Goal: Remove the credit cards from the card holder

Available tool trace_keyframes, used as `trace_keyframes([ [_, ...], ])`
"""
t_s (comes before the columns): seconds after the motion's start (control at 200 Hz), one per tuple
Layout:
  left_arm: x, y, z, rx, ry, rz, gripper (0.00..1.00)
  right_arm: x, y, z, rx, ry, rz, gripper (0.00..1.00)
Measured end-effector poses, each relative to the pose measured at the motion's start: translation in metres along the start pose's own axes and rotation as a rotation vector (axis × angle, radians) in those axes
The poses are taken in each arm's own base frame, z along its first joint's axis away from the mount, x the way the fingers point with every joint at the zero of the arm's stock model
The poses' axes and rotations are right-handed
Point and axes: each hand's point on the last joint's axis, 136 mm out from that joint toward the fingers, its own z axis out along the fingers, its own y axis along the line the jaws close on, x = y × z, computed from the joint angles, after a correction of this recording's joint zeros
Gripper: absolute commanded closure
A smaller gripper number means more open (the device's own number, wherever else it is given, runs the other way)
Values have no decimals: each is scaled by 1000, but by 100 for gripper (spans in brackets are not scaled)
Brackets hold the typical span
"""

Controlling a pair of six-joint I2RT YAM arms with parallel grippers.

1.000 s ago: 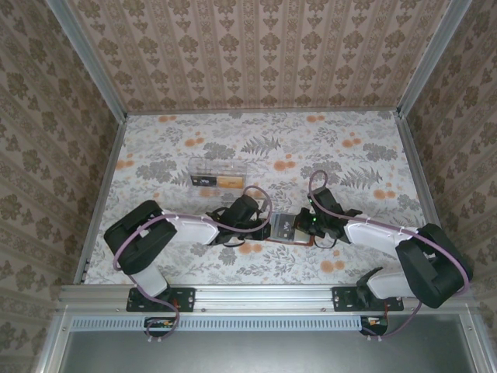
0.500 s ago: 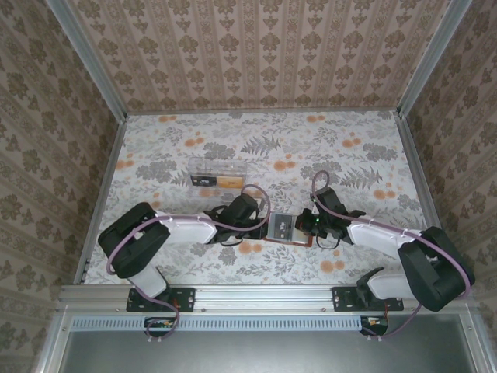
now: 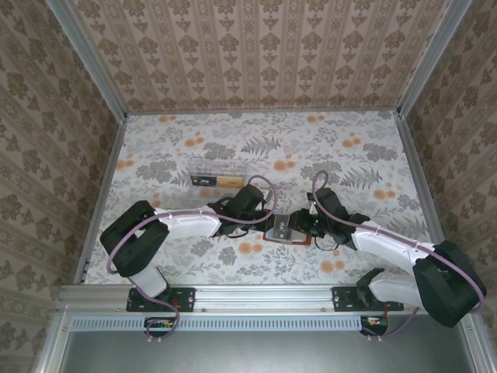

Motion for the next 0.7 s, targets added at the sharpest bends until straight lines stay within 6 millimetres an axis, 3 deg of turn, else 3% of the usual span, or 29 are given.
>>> trace_keyframes([
  [0.32, 10, 10, 11, -16, 42, -13, 89, 13, -13, 18, 44, 52, 22, 69],
  [0.7, 14, 12, 15, -14, 51, -15, 90, 14, -19, 31, 53, 62, 36, 78],
])
